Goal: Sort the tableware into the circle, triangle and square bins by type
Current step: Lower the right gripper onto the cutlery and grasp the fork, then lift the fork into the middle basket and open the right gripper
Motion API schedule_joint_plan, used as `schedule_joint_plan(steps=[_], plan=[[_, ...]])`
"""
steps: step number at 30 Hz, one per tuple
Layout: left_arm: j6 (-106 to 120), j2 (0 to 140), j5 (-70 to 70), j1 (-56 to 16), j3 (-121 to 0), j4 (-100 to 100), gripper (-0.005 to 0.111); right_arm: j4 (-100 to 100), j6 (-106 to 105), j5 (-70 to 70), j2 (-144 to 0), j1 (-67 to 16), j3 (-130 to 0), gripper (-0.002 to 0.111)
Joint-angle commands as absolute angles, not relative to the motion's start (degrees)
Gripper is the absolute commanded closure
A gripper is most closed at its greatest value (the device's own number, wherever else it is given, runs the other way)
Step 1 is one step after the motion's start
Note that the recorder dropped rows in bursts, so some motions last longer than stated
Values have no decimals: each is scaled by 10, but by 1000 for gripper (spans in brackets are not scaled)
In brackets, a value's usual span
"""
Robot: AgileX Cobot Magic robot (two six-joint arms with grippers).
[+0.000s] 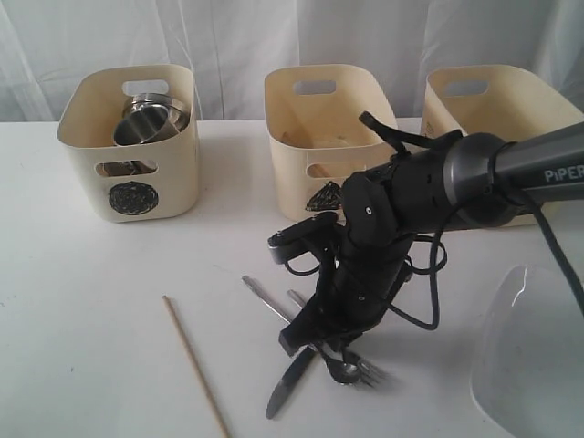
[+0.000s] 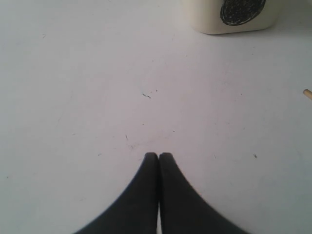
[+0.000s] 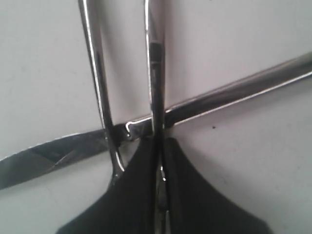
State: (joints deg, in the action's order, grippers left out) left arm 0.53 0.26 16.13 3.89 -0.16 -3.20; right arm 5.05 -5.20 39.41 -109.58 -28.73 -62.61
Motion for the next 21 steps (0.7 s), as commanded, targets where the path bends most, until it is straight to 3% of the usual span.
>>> schedule_joint_plan(steps=[1,13,21], plan=[[0,0,162,39,0,-33,107,38,-75,425,-1078,-289,-613,108],[0,0,162,39,0,-33,107,42,-73,406,-972,-289,-622,108],[0,0,162,39,0,-33,107,28,-75,376,-905,-269,-709,108]])
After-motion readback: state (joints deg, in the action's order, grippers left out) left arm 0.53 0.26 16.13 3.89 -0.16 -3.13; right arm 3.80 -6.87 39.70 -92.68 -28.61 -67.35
